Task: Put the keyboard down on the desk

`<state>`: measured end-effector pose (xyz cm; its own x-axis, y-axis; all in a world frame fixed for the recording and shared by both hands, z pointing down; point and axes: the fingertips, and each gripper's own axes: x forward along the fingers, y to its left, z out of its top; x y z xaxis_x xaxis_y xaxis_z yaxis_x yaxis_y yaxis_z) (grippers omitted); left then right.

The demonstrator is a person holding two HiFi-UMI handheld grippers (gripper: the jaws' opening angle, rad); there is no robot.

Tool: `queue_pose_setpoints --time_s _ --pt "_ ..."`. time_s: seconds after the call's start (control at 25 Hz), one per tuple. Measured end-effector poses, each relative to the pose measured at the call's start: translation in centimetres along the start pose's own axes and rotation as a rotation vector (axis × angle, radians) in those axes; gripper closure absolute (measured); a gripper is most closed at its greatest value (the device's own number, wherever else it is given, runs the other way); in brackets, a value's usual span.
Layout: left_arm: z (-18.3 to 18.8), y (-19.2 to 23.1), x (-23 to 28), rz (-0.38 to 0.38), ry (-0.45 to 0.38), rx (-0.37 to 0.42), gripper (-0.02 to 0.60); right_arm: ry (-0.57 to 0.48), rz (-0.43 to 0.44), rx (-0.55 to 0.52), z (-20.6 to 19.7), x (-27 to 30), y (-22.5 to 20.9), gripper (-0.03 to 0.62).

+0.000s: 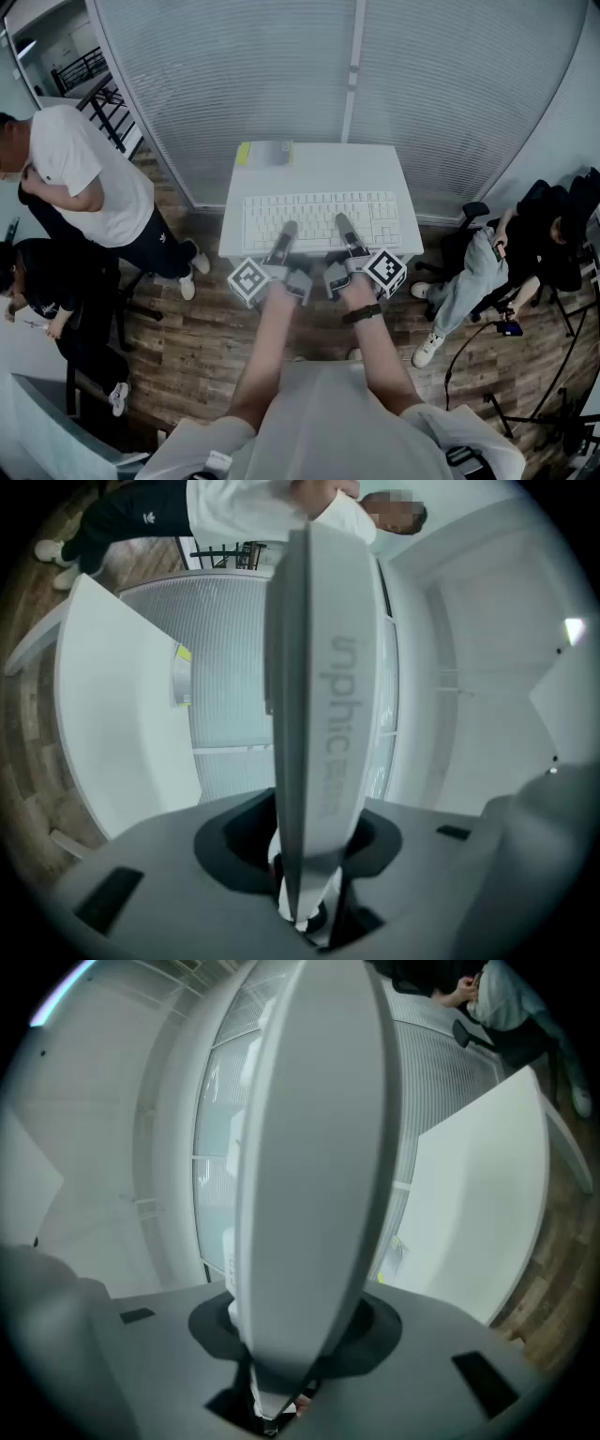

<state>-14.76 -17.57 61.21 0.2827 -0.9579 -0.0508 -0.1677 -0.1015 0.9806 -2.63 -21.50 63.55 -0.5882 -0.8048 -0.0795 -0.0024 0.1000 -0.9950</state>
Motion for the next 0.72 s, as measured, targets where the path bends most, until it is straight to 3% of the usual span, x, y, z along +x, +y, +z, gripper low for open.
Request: queue_pose_setpoints --time_s 0.16,0.4,0.72 --pt "0.4 0.5 0.3 0.014 0.014 0.008 0.445 -0.015 0.013 0.035 -0.2 0.3 -0.1 0.441" --pt "0.5 1.3 0.7 0.035 0.044 0.017 0.445 -0.03 -0.037 0.051 -0.1 0.3 -1.7 0.441" --pt "0.8 0.8 0.4 0.03 0.052 0.021 0.445 -0.06 -0.007 0.111 -0.6 0.0 -1.3 0.45"
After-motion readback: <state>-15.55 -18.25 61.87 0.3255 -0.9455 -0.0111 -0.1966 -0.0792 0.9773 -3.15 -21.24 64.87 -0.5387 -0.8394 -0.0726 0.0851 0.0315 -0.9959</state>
